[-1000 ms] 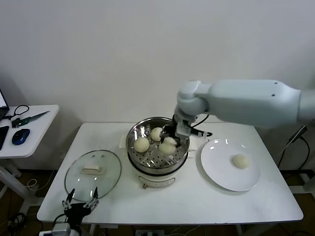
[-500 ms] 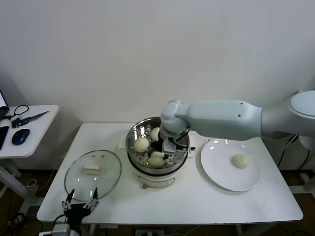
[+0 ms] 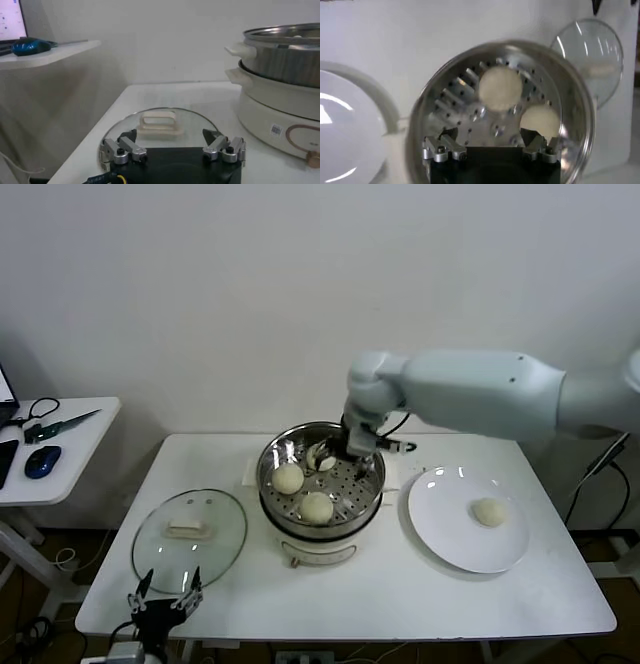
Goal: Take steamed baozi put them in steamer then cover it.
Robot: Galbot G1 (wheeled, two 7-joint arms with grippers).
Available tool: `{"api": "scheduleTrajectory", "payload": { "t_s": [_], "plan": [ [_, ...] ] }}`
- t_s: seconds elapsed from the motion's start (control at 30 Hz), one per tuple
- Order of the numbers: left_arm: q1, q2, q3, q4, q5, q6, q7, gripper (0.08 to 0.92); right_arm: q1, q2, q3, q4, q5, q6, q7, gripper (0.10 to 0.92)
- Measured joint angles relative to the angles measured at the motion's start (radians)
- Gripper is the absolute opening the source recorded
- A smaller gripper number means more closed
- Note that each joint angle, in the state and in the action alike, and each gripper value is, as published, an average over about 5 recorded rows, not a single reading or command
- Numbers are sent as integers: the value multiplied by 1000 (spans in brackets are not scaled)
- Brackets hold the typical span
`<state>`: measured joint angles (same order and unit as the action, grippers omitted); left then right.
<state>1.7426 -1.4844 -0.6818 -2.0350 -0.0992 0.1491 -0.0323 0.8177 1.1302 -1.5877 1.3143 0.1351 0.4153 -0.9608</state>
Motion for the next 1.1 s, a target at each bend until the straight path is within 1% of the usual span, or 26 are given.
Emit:
{"api": "scheduleTrajectory", "payload": {
  "t_s": [0.2,0.37,0.53,0.7,0.87,1.1],
  "plan": [
    [-5,3,1,1,-1,0,1,823,94,-112,-114,-66,194,-118,-63,823],
    [-13,3,4,-1,-1,5,3,823,96,-238,-164,-110,256,-226,-82,823],
    [-17,2,8,2,-1,5,3,823,20,-362,-141,-155,241,-313,-80,823],
    [-21,2,11,9,-1,5,3,823,-104,-437,-55,-203,197,-373,-69,823],
    [-21,0,10,16,-1,3,3,823,-241,-462,53,-259,146,-412,-58,823],
    [-13,-2,1,22,-1,-1,1,823,-416,-444,196,-347,85,-442,-45,823]
  ]
}}
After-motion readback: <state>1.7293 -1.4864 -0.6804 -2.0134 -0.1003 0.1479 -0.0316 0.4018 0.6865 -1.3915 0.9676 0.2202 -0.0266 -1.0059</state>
